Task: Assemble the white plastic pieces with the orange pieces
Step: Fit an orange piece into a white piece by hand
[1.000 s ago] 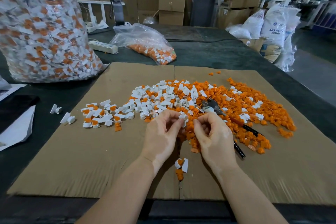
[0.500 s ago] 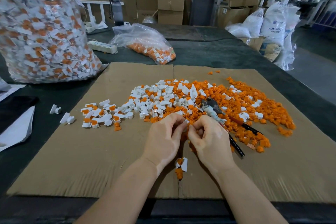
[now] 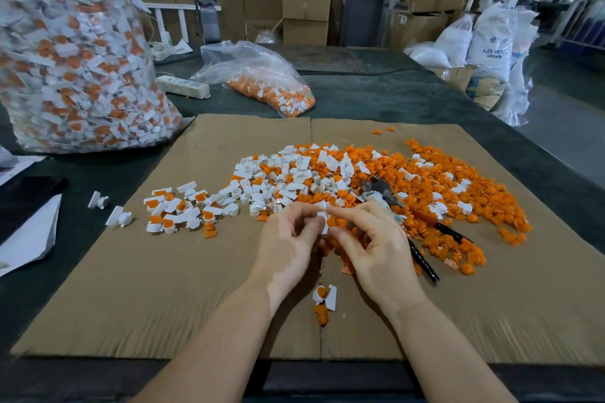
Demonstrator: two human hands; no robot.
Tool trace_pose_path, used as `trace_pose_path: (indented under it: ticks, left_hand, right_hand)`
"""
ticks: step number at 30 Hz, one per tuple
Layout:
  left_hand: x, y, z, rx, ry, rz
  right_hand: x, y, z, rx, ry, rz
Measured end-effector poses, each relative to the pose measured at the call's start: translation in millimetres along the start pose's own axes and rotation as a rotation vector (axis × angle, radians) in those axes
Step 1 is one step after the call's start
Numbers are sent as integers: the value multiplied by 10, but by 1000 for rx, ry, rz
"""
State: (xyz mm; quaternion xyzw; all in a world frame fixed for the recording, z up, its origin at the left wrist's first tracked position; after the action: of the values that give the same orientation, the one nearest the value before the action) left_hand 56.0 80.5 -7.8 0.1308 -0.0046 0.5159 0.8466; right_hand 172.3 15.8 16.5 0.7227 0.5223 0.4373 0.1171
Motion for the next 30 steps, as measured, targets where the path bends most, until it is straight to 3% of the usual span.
trace_pose_path:
  ticks: [14, 16, 18, 22, 25, 30]
  left_hand:
    - [22, 20, 27, 56, -17, 43]
    - [33, 36, 19, 8, 3, 60]
    - [45, 39, 20, -1, 17, 61]
    - [64, 40, 31, -5, 22, 64]
    - [85, 52, 23, -78, 51, 84]
    - [128, 60, 34, -129, 92, 111]
  right_hand:
    - [5, 32, -8, -81, -29, 17]
    - [12, 133, 50, -177, -143, 72]
    - [25, 281, 208, -347, -379, 77]
    - [-1, 450, 538, -606, -817, -240]
    - [39, 444, 626, -608, -875, -409]
    - [110, 453, 595, -630, -819, -378]
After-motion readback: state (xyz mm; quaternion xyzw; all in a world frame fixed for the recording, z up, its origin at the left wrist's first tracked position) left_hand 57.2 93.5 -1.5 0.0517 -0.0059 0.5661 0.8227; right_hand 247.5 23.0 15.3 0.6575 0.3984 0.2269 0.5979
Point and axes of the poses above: each hand's wrist, its own x-axis towards the middle knuckle, its own y-axis out of the back of the hand, z = x × y, the point moved 6 cm from there along x, towards the middle knuckle, and after that the axes turned 9 degrees about -z, right-handed, at the moved point
